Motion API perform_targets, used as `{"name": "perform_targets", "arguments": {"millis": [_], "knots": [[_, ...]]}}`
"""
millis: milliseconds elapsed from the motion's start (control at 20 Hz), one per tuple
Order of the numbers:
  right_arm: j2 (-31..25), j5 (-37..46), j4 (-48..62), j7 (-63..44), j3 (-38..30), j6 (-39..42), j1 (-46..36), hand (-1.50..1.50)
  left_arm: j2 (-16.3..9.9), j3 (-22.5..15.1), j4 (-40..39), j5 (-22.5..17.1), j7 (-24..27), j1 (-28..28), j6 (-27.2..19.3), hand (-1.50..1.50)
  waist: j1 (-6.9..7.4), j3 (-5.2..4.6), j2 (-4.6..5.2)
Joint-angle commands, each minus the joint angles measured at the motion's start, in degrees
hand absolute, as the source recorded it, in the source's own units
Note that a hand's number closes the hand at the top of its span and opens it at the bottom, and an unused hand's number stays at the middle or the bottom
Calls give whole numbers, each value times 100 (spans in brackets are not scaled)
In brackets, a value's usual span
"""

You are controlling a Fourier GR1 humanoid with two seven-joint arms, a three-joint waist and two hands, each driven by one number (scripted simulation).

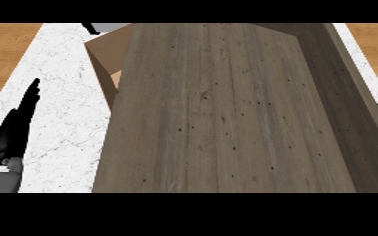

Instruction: Pick the can from the cutting board and place it in the cardboard box

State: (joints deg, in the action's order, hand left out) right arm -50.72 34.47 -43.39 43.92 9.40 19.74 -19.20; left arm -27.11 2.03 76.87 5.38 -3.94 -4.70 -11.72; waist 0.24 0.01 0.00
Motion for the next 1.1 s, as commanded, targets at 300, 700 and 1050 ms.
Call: {"name": "perform_targets", "arguments": {"millis": [300,700,1050], "knots": [[279,-64,-868,15,-118,562,160,-150,245,198,-27,117,-30,-2,133,0,-46,-5,-10],[-227,-175,-2196,-438,-389,952,1064,-150,77,449,29,240,-8,-10,395,0,-66,-5,-16],[718,567,-1637,-1187,-133,633,725,-150,338,536,-420,427,61,-416,334,0,-17,-2,7]]}}
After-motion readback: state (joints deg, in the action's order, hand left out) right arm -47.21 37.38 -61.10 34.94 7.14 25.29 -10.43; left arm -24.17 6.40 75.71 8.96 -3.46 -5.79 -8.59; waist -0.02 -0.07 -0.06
